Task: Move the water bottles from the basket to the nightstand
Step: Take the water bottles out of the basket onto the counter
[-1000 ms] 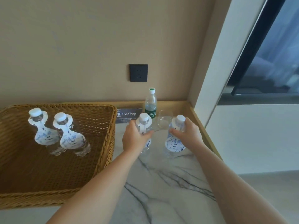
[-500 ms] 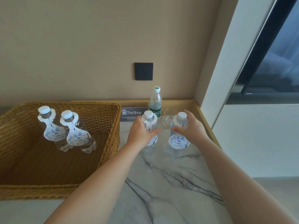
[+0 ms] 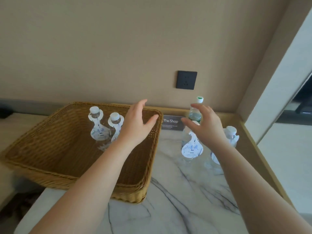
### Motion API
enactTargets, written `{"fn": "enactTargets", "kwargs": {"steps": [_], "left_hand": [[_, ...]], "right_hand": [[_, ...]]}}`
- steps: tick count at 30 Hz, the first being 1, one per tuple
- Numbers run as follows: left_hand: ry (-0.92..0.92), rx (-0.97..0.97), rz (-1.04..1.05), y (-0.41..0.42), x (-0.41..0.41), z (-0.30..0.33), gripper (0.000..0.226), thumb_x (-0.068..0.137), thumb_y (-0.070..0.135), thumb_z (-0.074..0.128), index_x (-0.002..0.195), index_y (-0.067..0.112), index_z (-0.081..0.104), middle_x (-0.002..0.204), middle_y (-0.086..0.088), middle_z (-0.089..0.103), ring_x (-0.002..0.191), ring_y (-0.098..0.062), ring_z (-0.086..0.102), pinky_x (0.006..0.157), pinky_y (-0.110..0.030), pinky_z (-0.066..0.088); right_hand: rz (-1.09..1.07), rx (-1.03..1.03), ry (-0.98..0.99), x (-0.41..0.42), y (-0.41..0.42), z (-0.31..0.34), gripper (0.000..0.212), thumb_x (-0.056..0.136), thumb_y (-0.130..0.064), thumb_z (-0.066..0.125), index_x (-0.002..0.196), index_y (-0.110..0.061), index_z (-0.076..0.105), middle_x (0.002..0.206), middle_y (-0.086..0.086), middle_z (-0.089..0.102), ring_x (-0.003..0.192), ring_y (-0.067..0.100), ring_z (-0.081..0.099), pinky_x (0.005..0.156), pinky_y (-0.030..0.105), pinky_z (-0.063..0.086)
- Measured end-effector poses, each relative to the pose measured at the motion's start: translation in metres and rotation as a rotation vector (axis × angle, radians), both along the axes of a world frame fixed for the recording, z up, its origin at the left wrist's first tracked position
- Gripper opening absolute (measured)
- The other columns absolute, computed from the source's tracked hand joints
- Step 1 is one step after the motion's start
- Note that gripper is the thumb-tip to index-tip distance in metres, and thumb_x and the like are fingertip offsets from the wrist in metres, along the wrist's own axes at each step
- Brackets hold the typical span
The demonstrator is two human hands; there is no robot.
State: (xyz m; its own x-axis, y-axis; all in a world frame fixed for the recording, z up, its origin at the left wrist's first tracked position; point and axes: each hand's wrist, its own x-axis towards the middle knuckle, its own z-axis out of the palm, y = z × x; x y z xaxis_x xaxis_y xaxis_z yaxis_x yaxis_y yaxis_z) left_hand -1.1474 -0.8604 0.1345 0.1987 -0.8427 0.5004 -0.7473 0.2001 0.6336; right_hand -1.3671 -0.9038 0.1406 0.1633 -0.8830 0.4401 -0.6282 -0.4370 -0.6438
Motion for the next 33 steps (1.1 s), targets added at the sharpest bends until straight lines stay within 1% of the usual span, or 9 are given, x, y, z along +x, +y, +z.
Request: {"fn": "enactTargets", "kwargs": {"steps": [5,8,12,15,17,21,25,29,33], "left_hand": [[0.062,-0.132,0.143,0.018,0.09,-0.004,0.05,0.086,0.025,0.068,0.131,0.012,0.05,0.117,0.002,0.052,0.108,-0.015,0.052,0.09,-0.03,0.045],[0.053,-0.116,0.211,0.023,0.141,-0.017,0.053,0.083,0.025,0.071,0.129,0.012,0.048,0.118,0.0,0.047,0.113,-0.021,0.05,0.09,-0.028,0.04],[0.082,0.081,0.263,0.013,0.194,-0.038,0.08,0.08,0.035,0.074,0.143,0.011,0.032,0.141,-0.014,0.036,0.131,-0.027,0.037,0.098,-0.028,0.03],[0.183,0.286,0.251,-0.002,0.214,-0.049,0.099,0.075,0.046,0.076,0.15,0.017,0.018,0.152,-0.012,0.025,0.139,-0.027,0.029,0.105,-0.037,0.031],[0.253,0.377,0.226,-0.013,0.217,-0.054,0.106,0.071,0.049,0.078,0.151,0.02,0.015,0.155,-0.009,0.023,0.14,-0.028,0.029,0.106,-0.042,0.032],[0.381,0.433,0.168,-0.033,0.21,-0.067,0.107,0.065,0.052,0.081,0.147,0.018,0.023,0.147,-0.008,0.039,0.131,-0.027,0.041,0.099,-0.04,0.038],[0.407,0.391,0.203,-0.047,0.2,-0.075,0.085,0.066,0.052,0.08,0.131,0.014,0.04,0.123,-0.004,0.056,0.101,-0.019,0.053,0.077,-0.03,0.039],[0.442,0.311,0.252,-0.047,0.201,-0.079,0.066,0.067,0.044,0.083,0.118,0.018,0.05,0.097,0.009,0.055,0.09,-0.014,0.055,0.068,-0.026,0.037],[0.411,0.287,0.264,-0.042,0.205,-0.075,0.058,0.064,0.044,0.084,0.109,0.021,0.055,0.089,0.014,0.054,0.08,-0.01,0.051,0.058,-0.022,0.032]], "right_hand": [[0.115,0.062,-0.006,0.095,0.011,-0.01,0.059,0.079,-0.045,0.071,0.131,-0.021,0.053,0.127,-0.004,0.054,0.118,0.013,0.049,0.088,0.018,0.032],[0.133,0.141,0.016,0.148,0.012,-0.021,0.069,0.078,-0.048,0.071,0.138,-0.023,0.045,0.136,0.0,0.05,0.125,0.017,0.046,0.096,0.026,0.036],[0.151,0.311,0.037,0.203,0.007,-0.031,0.09,0.074,-0.052,0.072,0.147,-0.025,0.027,0.15,0.005,0.034,0.135,0.022,0.036,0.104,0.035,0.033],[0.141,0.423,0.068,0.229,0.002,-0.039,0.104,0.07,-0.054,0.076,0.151,-0.024,0.018,0.154,0.007,0.027,0.138,0.025,0.032,0.108,0.041,0.032],[0.122,0.467,0.088,0.239,0.001,-0.044,0.109,0.067,-0.053,0.079,0.151,-0.022,0.017,0.153,0.007,0.026,0.138,0.026,0.032,0.109,0.044,0.031],[0.058,0.474,0.089,0.249,-0.001,-0.055,0.097,0.065,-0.047,0.082,0.142,-0.018,0.031,0.139,0.007,0.043,0.125,0.024,0.044,0.102,0.042,0.042],[0.029,0.44,0.023,0.253,-0.003,-0.062,0.08,0.067,-0.038,0.082,0.132,-0.019,0.039,0.126,0.003,0.055,0.111,0.019,0.052,0.088,0.032,0.045],[0.01,0.389,0.014,0.249,-0.006,-0.065,0.069,0.069,-0.035,0.082,0.124,-0.019,0.044,0.114,-0.002,0.059,0.1,0.014,0.054,0.078,0.026,0.04],[0.009,0.361,-0.008,0.25,-0.006,-0.064,0.063,0.068,-0.033,0.082,0.119,-0.018,0.047,0.111,-0.001,0.06,0.096,0.014,0.056,0.073,0.023,0.041]]}}
